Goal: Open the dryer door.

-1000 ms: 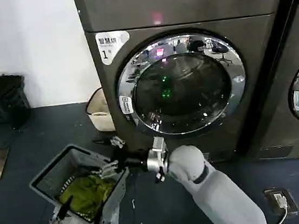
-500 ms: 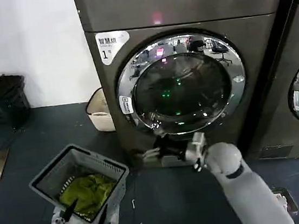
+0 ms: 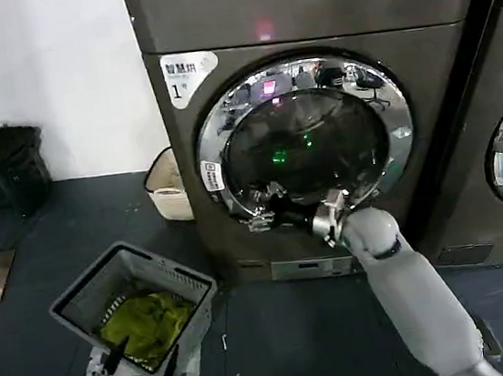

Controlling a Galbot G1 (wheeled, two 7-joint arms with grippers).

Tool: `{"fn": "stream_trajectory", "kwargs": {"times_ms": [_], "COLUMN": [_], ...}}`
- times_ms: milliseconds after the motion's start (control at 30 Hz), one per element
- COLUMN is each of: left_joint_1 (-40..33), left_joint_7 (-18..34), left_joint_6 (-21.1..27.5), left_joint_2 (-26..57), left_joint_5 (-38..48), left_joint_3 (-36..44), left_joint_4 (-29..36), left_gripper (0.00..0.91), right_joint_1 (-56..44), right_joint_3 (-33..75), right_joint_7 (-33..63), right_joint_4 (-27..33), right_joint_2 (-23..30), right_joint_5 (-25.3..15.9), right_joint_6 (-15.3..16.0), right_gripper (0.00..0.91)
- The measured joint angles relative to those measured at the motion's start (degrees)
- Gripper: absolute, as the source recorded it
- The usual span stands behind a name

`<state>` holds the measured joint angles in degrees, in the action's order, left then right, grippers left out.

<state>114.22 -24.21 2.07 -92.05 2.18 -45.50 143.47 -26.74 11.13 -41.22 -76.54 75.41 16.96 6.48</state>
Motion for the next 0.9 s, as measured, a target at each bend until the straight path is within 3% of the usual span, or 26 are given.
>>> {"fn": "stream_trajectory", "kwargs": {"times_ms": [467,900], "left_joint_1": [-0.24,-1.93], "left_joint_7": [-0.91,-0.04], "left_joint_6": [3.58,4.37], "left_joint_2": [-0.15,0.78], "left_joint_5": [0.34,0.64], "left_joint_3": [0.32,-0.32], "left_joint_4": [0.92,-0.23], "left_gripper": [0.907,0.907], "right_joint_1": [4.45,8.07], "right_joint_3": [-3.56,-5.13], "right_joint_7": [-1.20,-7.72], "right_joint_4": [7.00,10.55], "right_joint_2": [2.36,2.93], "right_joint_5": [0.02,2.62], "right_joint_6": [-0.88,-0.45], "right_gripper": [0.907,0.907]}}
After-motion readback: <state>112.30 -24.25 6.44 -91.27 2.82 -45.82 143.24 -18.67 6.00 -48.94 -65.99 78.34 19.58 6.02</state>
